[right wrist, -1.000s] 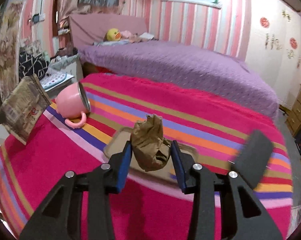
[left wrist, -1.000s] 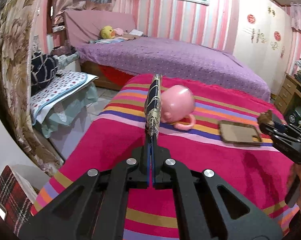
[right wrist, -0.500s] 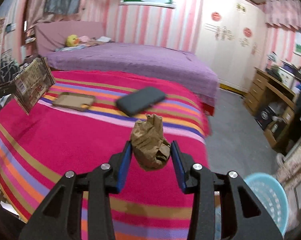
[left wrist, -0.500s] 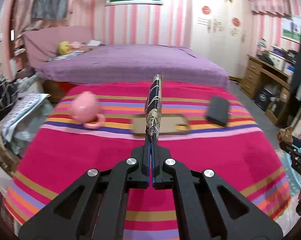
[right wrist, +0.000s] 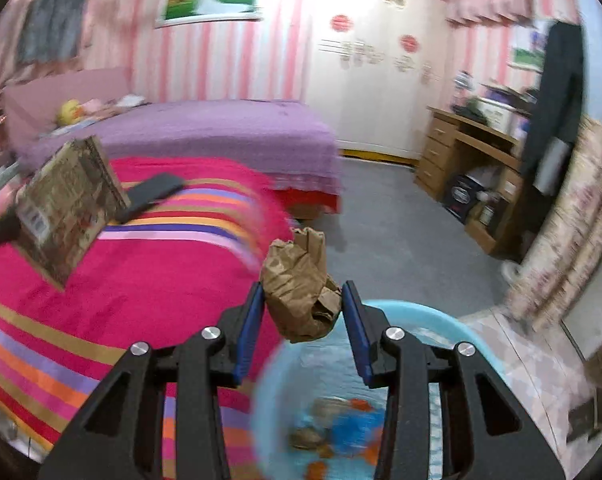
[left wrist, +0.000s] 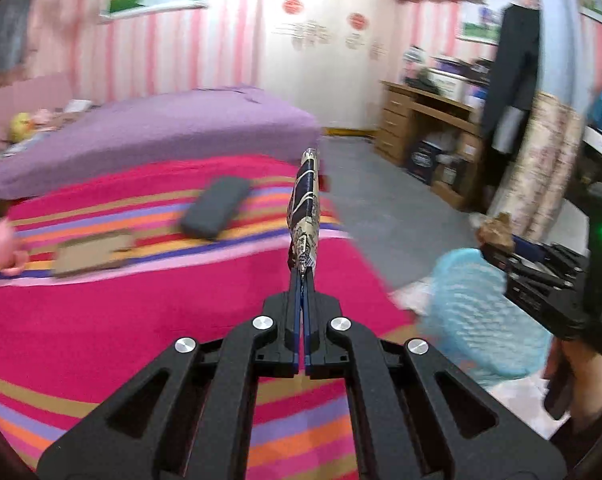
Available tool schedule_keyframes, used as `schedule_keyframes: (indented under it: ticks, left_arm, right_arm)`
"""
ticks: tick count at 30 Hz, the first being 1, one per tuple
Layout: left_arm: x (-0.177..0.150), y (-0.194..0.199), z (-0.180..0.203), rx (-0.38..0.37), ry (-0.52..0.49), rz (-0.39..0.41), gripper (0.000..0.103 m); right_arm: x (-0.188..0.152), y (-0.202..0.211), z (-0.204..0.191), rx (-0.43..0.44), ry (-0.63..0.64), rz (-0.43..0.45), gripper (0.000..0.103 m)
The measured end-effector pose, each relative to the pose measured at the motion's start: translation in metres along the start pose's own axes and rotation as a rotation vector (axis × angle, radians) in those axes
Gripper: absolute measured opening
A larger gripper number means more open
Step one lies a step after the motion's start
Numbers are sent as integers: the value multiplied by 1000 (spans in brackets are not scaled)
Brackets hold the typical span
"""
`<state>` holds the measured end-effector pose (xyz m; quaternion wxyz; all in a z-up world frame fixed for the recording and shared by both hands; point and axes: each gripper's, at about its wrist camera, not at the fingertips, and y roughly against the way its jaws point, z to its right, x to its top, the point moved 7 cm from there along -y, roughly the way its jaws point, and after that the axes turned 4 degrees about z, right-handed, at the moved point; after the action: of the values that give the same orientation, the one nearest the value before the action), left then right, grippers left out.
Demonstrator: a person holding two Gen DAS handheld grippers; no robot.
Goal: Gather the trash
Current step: 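Carry the booklet and brown paper bag over the light-blue basket and open both grippers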
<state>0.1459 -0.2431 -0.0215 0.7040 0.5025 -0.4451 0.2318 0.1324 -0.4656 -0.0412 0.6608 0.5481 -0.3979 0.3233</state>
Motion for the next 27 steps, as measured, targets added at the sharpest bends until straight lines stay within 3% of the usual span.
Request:
schedule_keyframes:
  ticks: [7, 11, 12, 13, 14, 15, 16, 20, 22, 24, 25, 26, 27]
  left_arm:
    - [-8, -39, 131, -185, -80, -42, 0]
    - [-29, -62, 176, -232, -103, -111, 0]
    - [-35, -70, 181, -237, -103, -138, 6]
    - [-42, -77, 184, -237, -111, -167, 24]
    - [-47, -81, 185, -227, -120, -180, 37]
    - [-50, -85, 179, -184, -134, -172, 63]
    - [-48, -87, 173, -153, -144, -156, 74]
    - [-34, -88, 137, -27, -193, -82, 84]
    - [-26, -83, 118, 20, -197, -43, 93]
    - [-19, -76, 101, 45, -185, -26, 94]
    - [-16, -72, 92, 54, -180, -21, 94]
    - [-15, -67, 82, 68, -170, -15, 94]
    - [-15, -60, 71, 79, -159, -11, 95]
  right_arm:
    - [-34, 10, 118, -157, -163, -28, 40]
    - [-47, 11, 150, -187, -211, -42, 40]
    - [-50, 12, 155, -193, -221, -42, 40]
    - [-52, 12, 158, -196, -224, -43, 40]
    - [-54, 12, 160, -198, -224, -44, 40]
    - [-56, 11, 163, -198, -223, -45, 40]
    - [-56, 11, 162, -198, -216, -48, 40]
    - [-57, 13, 158, -199, -199, -43, 40]
    - [-55, 13, 152, -188, -191, -35, 40]
    - [-54, 10, 143, -173, -176, -36, 43]
    - [-55, 6, 138, -165, -174, -40, 47]
    - [-57, 1, 134, -156, -183, -45, 73]
    - [-60, -6, 130, -135, -198, -65, 84]
